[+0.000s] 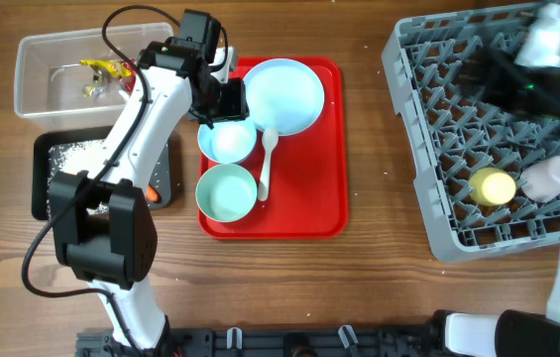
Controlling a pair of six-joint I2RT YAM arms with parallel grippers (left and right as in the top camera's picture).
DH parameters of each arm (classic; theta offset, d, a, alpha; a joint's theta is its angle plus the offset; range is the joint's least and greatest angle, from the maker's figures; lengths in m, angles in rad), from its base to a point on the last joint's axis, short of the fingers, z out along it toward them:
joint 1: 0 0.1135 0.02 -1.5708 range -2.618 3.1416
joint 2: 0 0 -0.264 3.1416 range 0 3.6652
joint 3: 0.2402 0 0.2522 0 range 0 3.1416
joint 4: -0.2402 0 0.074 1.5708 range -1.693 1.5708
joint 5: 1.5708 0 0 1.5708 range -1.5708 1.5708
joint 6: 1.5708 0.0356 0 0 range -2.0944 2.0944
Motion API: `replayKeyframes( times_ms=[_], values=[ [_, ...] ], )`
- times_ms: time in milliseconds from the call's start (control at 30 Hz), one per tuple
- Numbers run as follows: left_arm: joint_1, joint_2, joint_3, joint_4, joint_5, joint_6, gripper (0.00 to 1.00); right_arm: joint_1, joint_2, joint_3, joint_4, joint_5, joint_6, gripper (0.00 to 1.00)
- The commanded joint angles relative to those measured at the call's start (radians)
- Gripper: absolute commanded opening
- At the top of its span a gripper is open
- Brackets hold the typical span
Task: Sort waste into correct bins and load items into the dishwasher rack
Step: 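Grasp the white spoon on the red tray with the right gripper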
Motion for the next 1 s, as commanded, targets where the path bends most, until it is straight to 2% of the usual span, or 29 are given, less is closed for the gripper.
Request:
replayKeyframes(
  times_ms=[0,100,200,267,333,433,567,667,767,967],
  values=[
    [0.002,0.01,-0.01,-0.023,0.005,-0.079,0.44,0.2,0.064,-0.021,0.059,-0.008,0.096,0.92],
    [0.038,0.009,-0.01,-0.061,0.006,-0.143,0.47,0.362,0.164,-0.034,0.105,-0.009,0.168,0.91],
    [0.073,0.009,-0.01,-0.088,0.009,-0.142,0.49,0.471,0.277,-0.034,0.125,-0.008,0.214,0.9],
    [0.085,0.009,-0.01,-0.098,0.009,-0.142,0.49,0.526,0.359,-0.034,0.135,-0.009,0.253,0.86],
    [0.091,0.009,-0.01,-0.098,0.008,-0.142,0.53,0.576,0.446,-0.034,0.14,-0.009,0.271,0.75],
    [0.091,0.009,-0.01,-0.093,0.007,-0.142,0.73,0.624,0.534,-0.034,0.159,-0.01,0.272,0.68],
    [0.091,0.009,-0.01,-0.091,-0.004,-0.142,0.82,0.68,0.626,-0.034,0.19,-0.013,0.352,0.66],
    [0.091,0.009,-0.01,-0.091,-0.008,-0.142,0.84,0.699,0.665,-0.035,0.254,-0.012,0.378,0.57],
    [0.093,0.009,-0.01,-0.087,-0.014,-0.143,0.85,0.7,0.698,-0.035,0.302,-0.012,0.411,0.54],
    [0.168,0.009,-0.01,-0.071,-0.014,-0.313,0.86,0.7,0.747,-0.035,0.359,-0.001,0.43,0.54]
  ],
)
